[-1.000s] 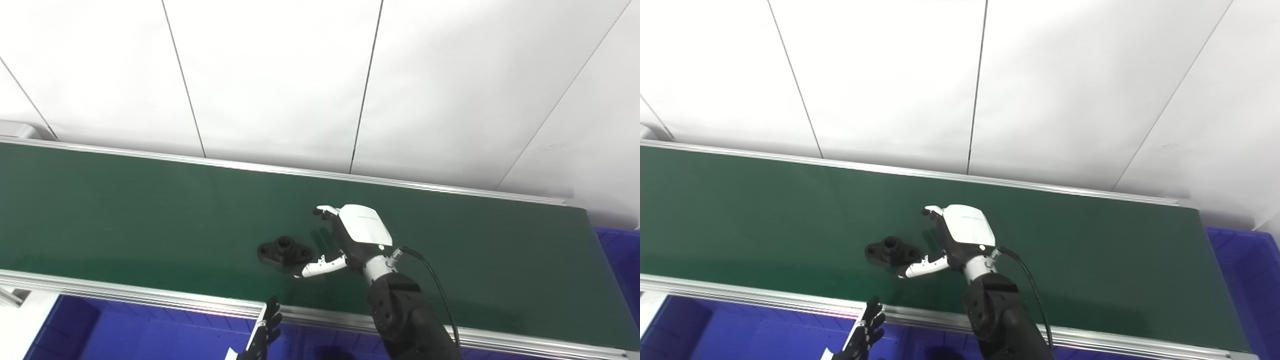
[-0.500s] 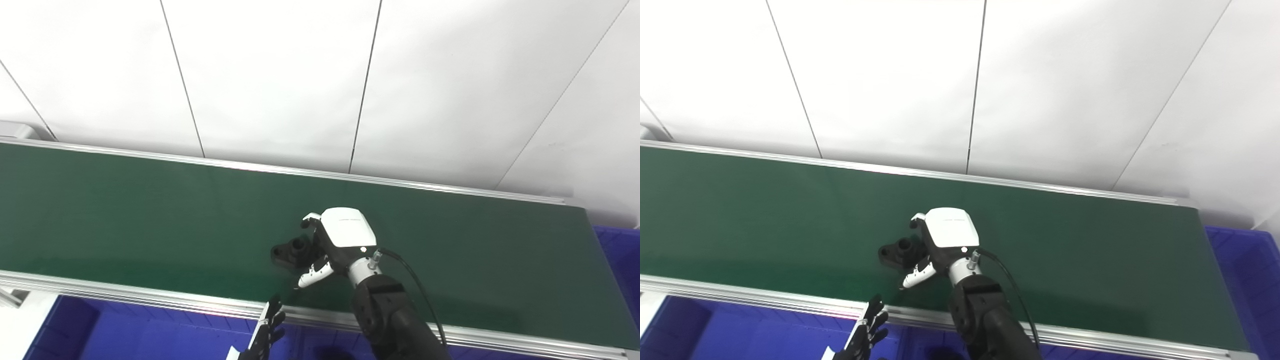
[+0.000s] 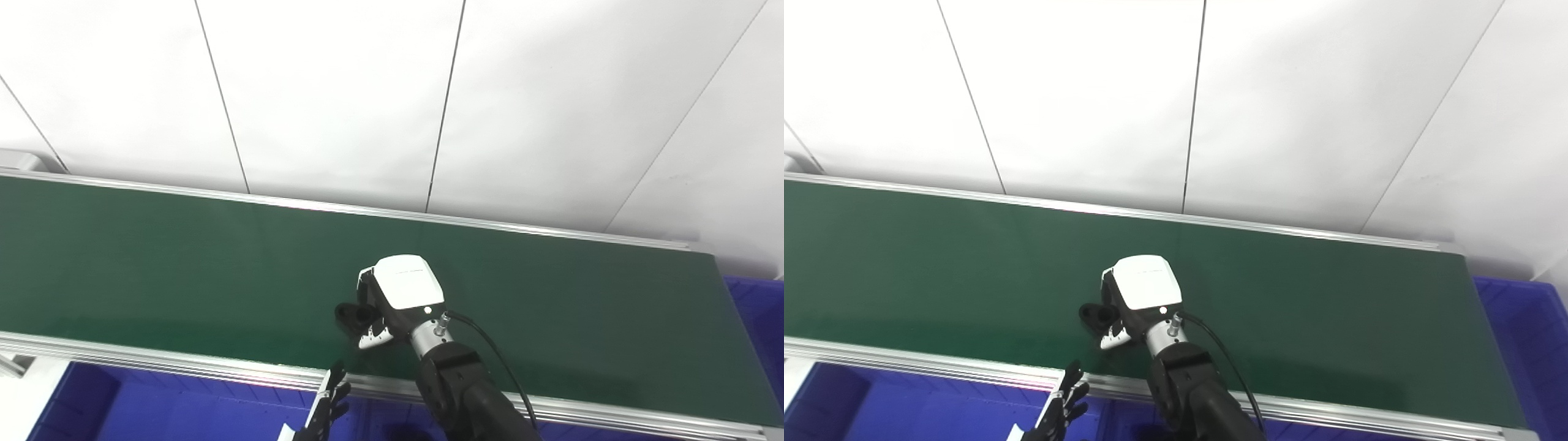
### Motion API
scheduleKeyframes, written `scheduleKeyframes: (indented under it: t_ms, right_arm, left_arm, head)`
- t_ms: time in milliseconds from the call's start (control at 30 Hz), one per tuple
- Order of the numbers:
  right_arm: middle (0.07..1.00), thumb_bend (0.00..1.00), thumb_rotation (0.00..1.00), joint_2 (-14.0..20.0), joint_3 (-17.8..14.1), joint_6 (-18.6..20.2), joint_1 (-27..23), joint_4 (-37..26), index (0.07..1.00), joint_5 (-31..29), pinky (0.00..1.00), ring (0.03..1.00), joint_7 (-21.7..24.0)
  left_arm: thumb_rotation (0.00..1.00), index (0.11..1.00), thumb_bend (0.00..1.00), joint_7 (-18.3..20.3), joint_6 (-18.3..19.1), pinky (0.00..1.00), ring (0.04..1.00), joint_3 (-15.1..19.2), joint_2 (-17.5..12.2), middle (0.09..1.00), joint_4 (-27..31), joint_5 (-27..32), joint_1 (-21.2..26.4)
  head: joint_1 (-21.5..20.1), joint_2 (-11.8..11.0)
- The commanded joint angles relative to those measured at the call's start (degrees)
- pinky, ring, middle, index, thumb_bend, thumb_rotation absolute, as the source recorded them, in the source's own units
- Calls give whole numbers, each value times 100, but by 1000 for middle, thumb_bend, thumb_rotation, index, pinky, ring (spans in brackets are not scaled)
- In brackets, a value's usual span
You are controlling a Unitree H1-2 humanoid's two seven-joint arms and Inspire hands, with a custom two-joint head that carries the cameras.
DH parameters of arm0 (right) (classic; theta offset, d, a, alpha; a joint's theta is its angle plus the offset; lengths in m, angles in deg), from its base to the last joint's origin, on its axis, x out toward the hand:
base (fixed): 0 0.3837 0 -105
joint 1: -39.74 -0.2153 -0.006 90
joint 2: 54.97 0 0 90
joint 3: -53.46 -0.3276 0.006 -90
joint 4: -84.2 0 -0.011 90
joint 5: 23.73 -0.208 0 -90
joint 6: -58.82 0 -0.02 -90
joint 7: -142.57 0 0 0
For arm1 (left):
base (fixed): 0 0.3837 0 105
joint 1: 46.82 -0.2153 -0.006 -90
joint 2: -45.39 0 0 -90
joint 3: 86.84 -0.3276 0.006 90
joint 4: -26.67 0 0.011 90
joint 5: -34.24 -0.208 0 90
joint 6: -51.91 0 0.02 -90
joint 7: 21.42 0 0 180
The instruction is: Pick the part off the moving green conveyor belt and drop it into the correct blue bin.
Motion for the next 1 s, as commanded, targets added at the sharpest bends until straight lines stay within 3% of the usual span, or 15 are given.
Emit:
scheduleKeyframes:
  t_ms: [0, 367, 400, 433, 533, 633, 700, 733, 967]
  right_arm:
    - [250, 514, 140, 126, 126, 10, 131, 284, 474, 80, 110, 172, 175]
    - [260, 515, 116, 261, 187, 146, 186, 253, 478, 157, 103, 171, 145]
    - [384, 524, 47, 265, 184, 150, 200, 231, 478, 163, 114, 185, 146]
    - [435, 528, 19, 280, 150, 134, 231, 167, 478, 129, 118, 190, 141]
    - [398, 522, 1, 311, 19, 57, 312, -13, 504, -51, 160, 229, 120]
    - [396, 517, 1, 343, -168, -92, 432, -345, 515, -304, 173, 242, -42]
    - [451, 524, 0, 368, -244, -122, 502, -630, 489, -393, 158, 220, -99]
    - [406, 518, 0, 379, -261, -106, 524, -766, 497, -401, 140, 195, -89]
    - [387, 514, 4, 442, -416, 125, 653, -2113, 498, -117, 120, 179, 587]
  left_arm:
    - [826, 1000, 700, -79, -43, 899, 948, -145, 227, 1000, 206, -25, -44]
    - [818, 1000, 699, -61, 68, 903, 947, -141, 213, 1000, 300, 82, -71]
    - [818, 1000, 698, -62, 67, 903, 946, -140, 213, 1000, 306, 86, -72]
    - [818, 1000, 698, -56, 88, 903, 946, -140, 212, 999, 325, 89, -76]
    - [832, 1000, 702, -39, 148, 919, 957, -143, 205, 1000, 367, 109, -80]
    - [831, 1000, 696, -33, 220, 928, 961, -136, 215, 1000, 420, 172, -73]
    - [824, 1000, 692, -28, 248, 935, 965, -120, 212, 1000, 450, 222, -55]
    - [825, 1000, 691, -25, 262, 937, 965, -109, 206, 1000, 464, 245, -42]
    - [872, 1000, 731, 11, 427, 988, 997, -7, 123, 1000, 571, 462, 62]
  head:
    - [3, 6]
    - [-90, 62]
    - [-90, 62]
    - [-107, 75]
    - [-143, 91]
    - [-245, 149]
    - [-346, 189]
    - [-383, 208]
    - [-805, 342]
